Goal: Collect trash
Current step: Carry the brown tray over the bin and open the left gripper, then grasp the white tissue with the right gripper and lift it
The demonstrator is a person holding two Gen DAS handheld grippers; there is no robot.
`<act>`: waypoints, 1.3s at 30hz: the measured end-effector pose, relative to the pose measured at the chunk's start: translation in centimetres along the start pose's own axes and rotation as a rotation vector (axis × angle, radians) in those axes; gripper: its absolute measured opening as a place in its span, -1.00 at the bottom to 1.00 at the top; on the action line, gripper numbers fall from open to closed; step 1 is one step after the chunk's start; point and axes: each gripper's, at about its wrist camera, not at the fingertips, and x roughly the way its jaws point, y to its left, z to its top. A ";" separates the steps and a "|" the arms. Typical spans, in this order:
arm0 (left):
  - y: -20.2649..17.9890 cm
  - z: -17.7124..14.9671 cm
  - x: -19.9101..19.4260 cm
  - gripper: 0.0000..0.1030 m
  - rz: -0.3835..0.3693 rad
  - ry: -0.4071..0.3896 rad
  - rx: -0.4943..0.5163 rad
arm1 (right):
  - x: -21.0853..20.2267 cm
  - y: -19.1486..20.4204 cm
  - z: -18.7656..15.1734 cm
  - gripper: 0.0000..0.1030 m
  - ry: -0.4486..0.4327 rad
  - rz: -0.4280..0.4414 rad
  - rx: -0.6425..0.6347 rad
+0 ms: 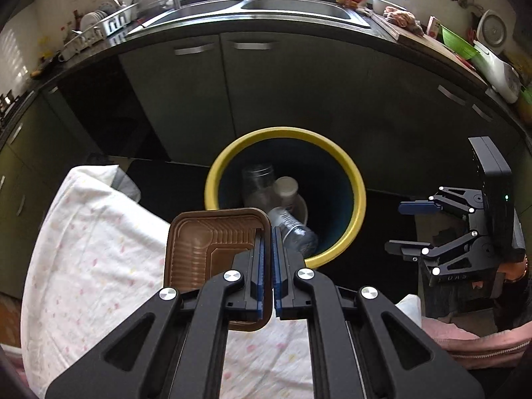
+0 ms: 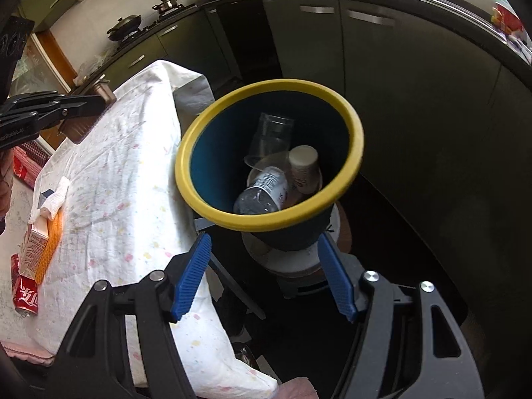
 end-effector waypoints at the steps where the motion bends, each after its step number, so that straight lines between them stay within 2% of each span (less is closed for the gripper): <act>1: -0.3 0.5 0.9 -0.90 -0.012 0.007 0.003 | 0.0 -0.6 -0.2 0.23 0.000 0.000 0.011; 7: -2.2 3.9 6.4 -0.90 -0.025 0.041 0.034 | 0.1 -2.8 -1.0 0.23 0.001 -0.016 0.048; 11: -2.3 4.6 9.3 -0.88 -0.014 0.059 0.026 | 0.3 -3.6 -1.0 0.27 0.002 -0.027 0.065; 12: -2.2 4.6 9.8 -0.64 -0.001 0.058 0.020 | 0.3 -3.6 -1.0 0.27 0.002 -0.027 0.068; 13: -2.2 4.7 10.2 -0.17 0.009 0.060 0.017 | 0.3 -3.7 -0.9 0.28 0.002 -0.028 0.069; 14: -2.2 4.8 10.3 0.05 0.028 0.054 0.014 | 0.4 -3.6 -0.9 0.28 0.003 -0.029 0.066; 15: -2.1 4.7 10.1 0.22 0.041 0.041 0.011 | 0.4 -3.5 -0.9 0.28 0.003 -0.028 0.063; 17: -2.1 4.5 9.4 0.22 0.043 0.029 0.011 | 0.4 -3.3 -0.9 0.28 0.004 -0.026 0.057; 22: -1.8 3.3 3.3 0.24 0.049 -0.041 -0.011 | 0.5 -2.2 -0.7 0.28 0.004 -0.013 0.032; 28: -0.6 -1.2 -6.1 0.49 0.087 -0.148 -0.106 | 1.3 0.2 -0.4 0.28 0.020 0.018 -0.029; 32: 1.7 -6.0 -11.7 0.58 0.128 -0.193 -0.237 | 1.7 3.3 0.0 0.28 0.036 0.049 -0.117; 34: 3.0 -9.3 -14.4 0.69 0.167 -0.224 -0.316 | 1.9 5.4 0.3 0.28 0.043 0.066 -0.178; 37: 4.3 -14.3 -17.9 0.72 0.262 -0.252 -0.398 | 1.9 8.8 0.6 0.28 0.050 0.099 -0.266; 39: 4.7 -17.8 -19.8 0.72 0.352 -0.260 -0.441 | 2.1 11.5 0.8 0.28 0.057 0.135 -0.330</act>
